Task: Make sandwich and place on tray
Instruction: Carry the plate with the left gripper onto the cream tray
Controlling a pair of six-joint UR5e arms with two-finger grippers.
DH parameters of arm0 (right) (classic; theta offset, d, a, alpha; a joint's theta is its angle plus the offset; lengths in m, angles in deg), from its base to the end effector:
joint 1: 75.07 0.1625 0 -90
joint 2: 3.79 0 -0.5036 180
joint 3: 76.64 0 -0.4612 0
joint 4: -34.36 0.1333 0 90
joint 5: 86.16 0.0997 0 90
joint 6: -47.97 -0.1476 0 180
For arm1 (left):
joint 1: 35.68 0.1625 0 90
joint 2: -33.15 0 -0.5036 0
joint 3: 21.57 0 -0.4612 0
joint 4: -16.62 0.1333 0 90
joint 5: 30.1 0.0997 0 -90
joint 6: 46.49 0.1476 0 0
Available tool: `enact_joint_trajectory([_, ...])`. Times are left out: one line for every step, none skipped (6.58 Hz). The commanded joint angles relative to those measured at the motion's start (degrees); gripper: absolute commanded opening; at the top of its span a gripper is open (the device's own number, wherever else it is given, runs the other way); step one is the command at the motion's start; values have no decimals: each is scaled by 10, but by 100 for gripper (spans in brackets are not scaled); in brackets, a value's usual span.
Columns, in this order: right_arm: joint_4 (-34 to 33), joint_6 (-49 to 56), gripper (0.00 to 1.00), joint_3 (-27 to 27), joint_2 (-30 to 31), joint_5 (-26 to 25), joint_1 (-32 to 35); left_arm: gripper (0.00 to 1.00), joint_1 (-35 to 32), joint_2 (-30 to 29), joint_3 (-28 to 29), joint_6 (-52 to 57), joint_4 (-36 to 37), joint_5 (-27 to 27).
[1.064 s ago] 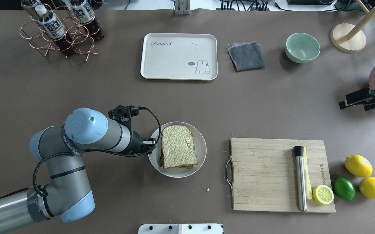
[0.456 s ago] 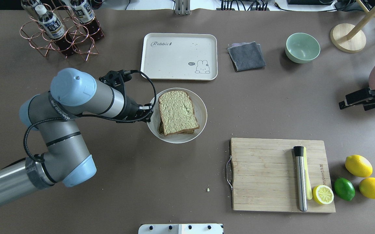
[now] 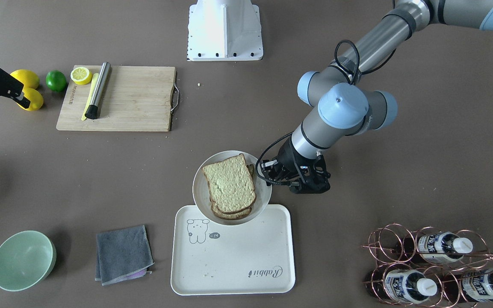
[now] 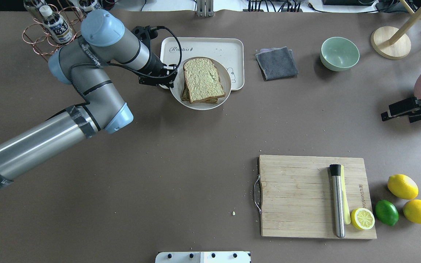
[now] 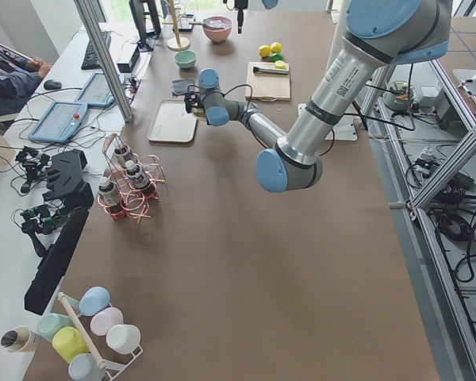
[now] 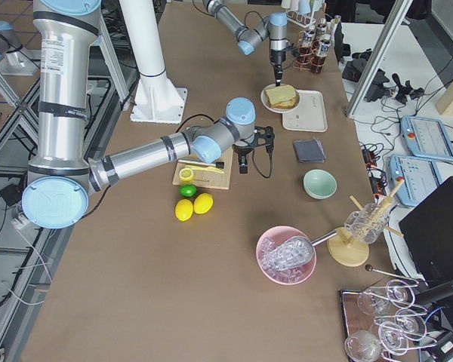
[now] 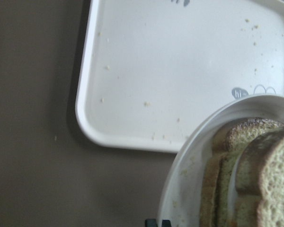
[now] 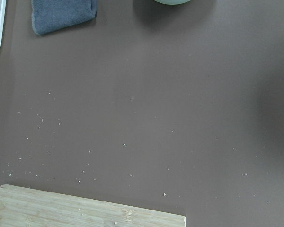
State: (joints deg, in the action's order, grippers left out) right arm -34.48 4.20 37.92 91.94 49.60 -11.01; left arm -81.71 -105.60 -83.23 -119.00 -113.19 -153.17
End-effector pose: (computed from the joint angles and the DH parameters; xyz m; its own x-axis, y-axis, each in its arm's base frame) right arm -0.2065 -0.4876 0.5295 0.5394 -0.0428 0.8409 -0.0527 0.9950 0.0844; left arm 0.6339 -0.7331 0.3086 0.4113 -0.0636 -0.9093 0.1580 0.9874 0.0024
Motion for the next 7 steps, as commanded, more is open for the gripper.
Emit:
enact_joint_trajectory([0,0,99,0,-4,-4,5,0,-25,-117,217,32,-71,-5])
enact_joint_trajectory([0,0,99,0,-5,-4,6,0,-25,-146,268,32,-92,3])
enact_joint_trajectory([0,0,99,-4,-5,-5,6,0,-24,-151,276,33,-93,27])
enact_joint_trajectory([0,0,99,-6,-9,-5,5,0,-21,-151,277,32,-97,37])
enact_joint_trajectory([0,0,99,-7,-12,-5,5,41,-22,-148,277,35,-97,38])
enact_joint_trajectory([-1,-1,99,-7,-15,-5,5,92,-27,-138,271,36,-99,33])
enact_joint_trajectory([0,-1,99,-7,-16,-6,6,96,-40,-94,218,35,-102,4])
